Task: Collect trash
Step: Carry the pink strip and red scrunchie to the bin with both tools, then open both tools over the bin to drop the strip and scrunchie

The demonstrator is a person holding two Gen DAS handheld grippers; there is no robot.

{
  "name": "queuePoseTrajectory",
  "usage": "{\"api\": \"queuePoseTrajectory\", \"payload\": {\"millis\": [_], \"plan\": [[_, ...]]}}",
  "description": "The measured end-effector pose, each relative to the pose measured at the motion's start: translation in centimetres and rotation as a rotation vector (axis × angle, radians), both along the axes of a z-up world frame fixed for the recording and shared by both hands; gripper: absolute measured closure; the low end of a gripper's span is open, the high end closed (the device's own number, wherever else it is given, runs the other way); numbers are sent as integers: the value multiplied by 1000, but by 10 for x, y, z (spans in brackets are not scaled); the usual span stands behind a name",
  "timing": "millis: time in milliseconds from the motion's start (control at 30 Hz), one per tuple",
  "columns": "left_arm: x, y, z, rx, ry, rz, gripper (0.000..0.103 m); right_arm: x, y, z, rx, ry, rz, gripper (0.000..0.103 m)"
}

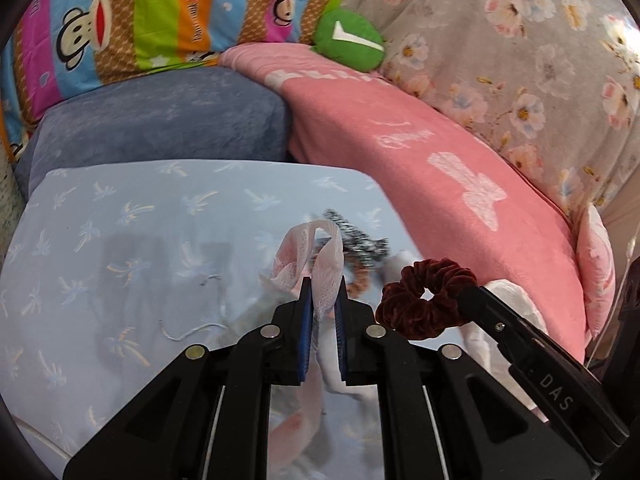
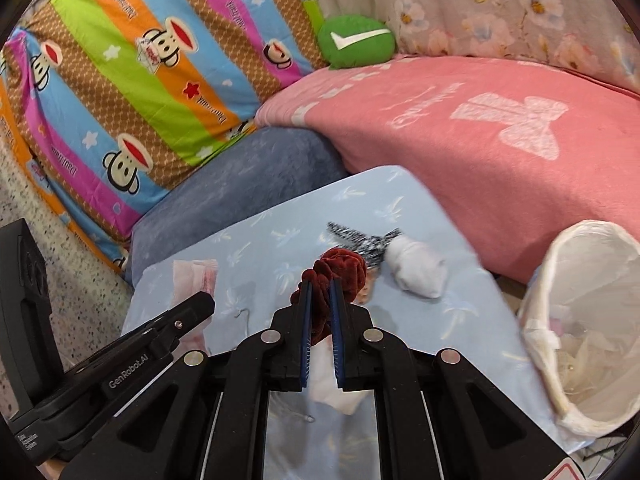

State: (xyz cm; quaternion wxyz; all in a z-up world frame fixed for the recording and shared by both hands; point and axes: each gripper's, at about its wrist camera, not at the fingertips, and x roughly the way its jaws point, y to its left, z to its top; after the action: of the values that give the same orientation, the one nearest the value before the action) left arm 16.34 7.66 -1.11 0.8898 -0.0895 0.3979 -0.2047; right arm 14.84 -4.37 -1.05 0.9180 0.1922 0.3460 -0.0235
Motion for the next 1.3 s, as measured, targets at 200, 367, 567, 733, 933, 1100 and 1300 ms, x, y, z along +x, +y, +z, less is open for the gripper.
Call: {"api": "queuePoseTrajectory", "payload": {"millis": [200, 367, 567, 733, 933, 1100, 1300], "plan": [[-20, -39, 13, -6, -28, -82, 93, -39, -45, 13, 1, -27, -81, 95], [-35, -78, 19, -3, -40, -159, 93, -67, -81, 18, 6, -42, -146, 95], [-52, -121, 26, -2, -60, -250, 93, -99, -121, 20, 12, -55, -219, 95], [-66, -157, 30, -3, -64, -324, 93, -124, -153, 17, 22, -58, -286, 95], [-81, -194, 30, 2, -63, -401, 92, -150, -190, 11, 49, -63, -363, 95], [-87, -218, 29, -4, -48, -445, 92, -162, -209, 5, 61, -58, -400, 95], [-91, -238, 28, 13, -40, -487, 77, -169, -219, -3, 66, -48, -414, 94]]}}
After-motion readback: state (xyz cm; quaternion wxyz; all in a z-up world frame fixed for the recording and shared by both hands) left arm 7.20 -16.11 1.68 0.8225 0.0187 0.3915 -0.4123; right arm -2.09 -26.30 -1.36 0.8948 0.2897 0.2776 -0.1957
